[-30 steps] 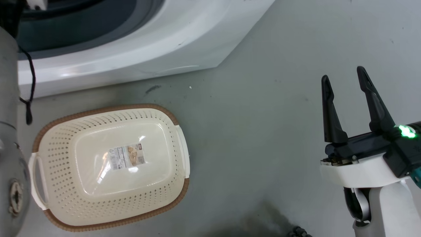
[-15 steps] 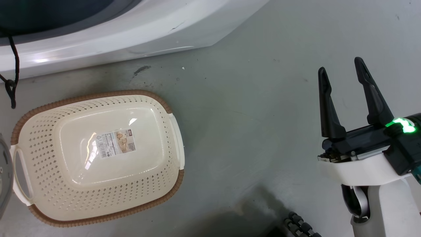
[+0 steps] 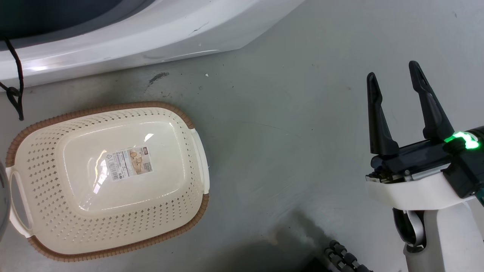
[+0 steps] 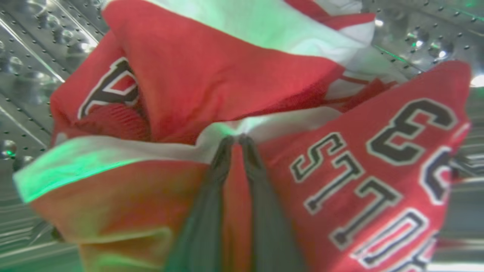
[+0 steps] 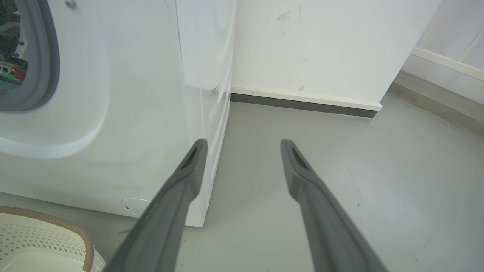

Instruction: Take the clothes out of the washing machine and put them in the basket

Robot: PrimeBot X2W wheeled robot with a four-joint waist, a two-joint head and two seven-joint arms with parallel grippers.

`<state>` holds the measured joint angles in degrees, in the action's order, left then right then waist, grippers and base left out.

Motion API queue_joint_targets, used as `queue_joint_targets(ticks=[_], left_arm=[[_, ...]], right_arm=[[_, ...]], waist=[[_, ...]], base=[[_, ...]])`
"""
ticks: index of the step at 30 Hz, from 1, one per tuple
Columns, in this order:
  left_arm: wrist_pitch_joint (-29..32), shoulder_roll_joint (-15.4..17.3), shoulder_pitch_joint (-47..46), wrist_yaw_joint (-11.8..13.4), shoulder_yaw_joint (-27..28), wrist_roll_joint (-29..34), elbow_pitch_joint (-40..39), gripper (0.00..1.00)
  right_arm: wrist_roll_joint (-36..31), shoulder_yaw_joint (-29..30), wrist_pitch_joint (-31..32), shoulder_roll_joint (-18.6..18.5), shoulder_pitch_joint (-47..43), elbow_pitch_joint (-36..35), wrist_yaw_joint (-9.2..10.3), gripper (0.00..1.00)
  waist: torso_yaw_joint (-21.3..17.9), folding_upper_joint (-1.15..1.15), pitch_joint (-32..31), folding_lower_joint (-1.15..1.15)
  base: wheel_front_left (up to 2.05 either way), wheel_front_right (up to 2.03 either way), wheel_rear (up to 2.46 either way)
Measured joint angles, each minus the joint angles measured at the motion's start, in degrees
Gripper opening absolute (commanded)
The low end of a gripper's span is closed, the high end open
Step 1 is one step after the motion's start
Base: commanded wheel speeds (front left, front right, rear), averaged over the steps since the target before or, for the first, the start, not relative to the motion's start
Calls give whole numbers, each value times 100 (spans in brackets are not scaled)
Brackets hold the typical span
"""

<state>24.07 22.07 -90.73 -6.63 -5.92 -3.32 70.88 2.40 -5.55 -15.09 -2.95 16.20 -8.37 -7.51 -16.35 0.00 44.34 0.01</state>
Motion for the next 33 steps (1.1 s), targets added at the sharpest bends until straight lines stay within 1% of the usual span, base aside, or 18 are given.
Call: queue_joint_targets(ticks=[5, 9, 17, 19, 24, 33], left_arm=[[-370, 53, 5, -12, -45, -42, -10, 0], [-728, 35, 99, -25, -58, -103, -11, 0], [-1606, -132, 664, -69, -286, -205, -2, 0], [-1817, -229, 837, -69, -355, -286, 0, 0], [-2246, -499, 1357, -76, -703, -602, -52, 0], [-2914, -561, 2369, -76, -1472, -1308, -491, 0]], right_arm=[[-1, -4, 1, 0, 7, 25, -1, 100], [-14, -12, 0, 0, 4, 59, -1, 100], [-146, 25, 0, 1, -78, 127, -1, 100], [-191, 37, 0, 1, -133, 163, 0, 100], [-308, 66, 1, 2, -363, 267, 0, 100], [-521, 89, 0, 3, -733, 382, 0, 100]], waist=[[-1, 0, -44, 0], [17, 0, -182, 0], [140, 0, -677, 0], [189, 0, -840, -1], [342, 0, -1288, -1], [652, 0, -2093, -1]], base=[[0, 0, 0], [0, 0, 0], [0, 0, 0], [0, 0, 0], [0, 0, 0], [0, 0, 0]])
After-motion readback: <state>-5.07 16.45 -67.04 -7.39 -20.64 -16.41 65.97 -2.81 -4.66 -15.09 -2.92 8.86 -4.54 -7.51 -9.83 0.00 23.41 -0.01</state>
